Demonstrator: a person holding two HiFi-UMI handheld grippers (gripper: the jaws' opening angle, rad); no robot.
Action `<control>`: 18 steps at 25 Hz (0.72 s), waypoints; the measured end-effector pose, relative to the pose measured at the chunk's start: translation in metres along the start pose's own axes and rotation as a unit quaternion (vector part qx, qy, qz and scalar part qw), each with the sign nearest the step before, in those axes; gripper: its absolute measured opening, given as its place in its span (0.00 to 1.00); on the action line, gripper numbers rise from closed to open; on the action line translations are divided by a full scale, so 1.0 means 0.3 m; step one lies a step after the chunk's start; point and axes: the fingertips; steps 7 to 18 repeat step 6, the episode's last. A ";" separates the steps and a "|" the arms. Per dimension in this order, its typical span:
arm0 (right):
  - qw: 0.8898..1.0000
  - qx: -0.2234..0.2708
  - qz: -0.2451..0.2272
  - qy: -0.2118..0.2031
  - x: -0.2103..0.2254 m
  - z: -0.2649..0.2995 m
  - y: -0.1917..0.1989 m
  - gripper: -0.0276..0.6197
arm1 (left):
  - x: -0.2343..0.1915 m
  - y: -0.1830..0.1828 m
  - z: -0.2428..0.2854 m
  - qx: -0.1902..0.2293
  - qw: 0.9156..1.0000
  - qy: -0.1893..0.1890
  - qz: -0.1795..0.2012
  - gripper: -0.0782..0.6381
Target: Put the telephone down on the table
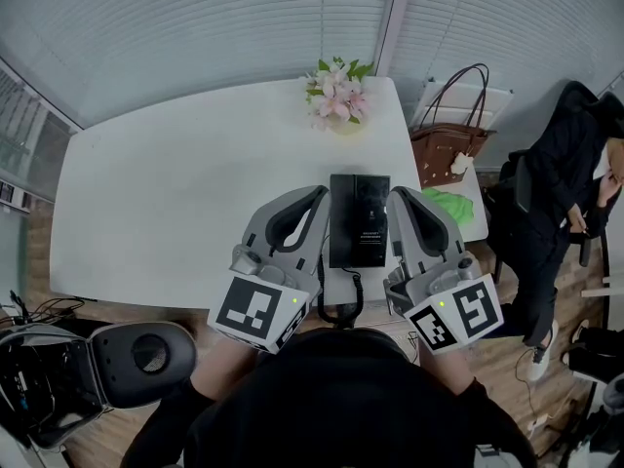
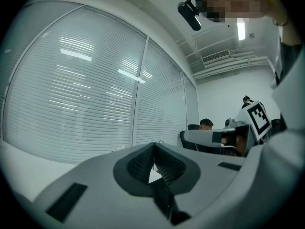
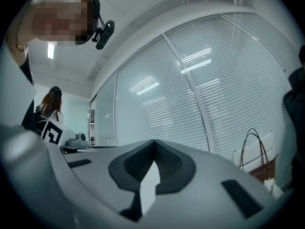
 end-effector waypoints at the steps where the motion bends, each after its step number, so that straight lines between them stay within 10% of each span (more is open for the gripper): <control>1: 1.000 0.000 0.000 0.000 0.001 0.000 -0.002 0.05 | 0.001 0.000 0.002 -0.001 1.000 0.001 0.000 0.13; 18: 1.000 0.001 -0.001 -0.001 0.004 0.004 -0.008 0.05 | 0.004 -0.006 0.009 0.000 1.000 0.003 -0.001 0.13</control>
Point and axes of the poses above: the fingertips, and each gripper's own axes: z forward along the fingers, x to its right, y out of its underside, and after that the axes turned 5 degrees about x, right-handed
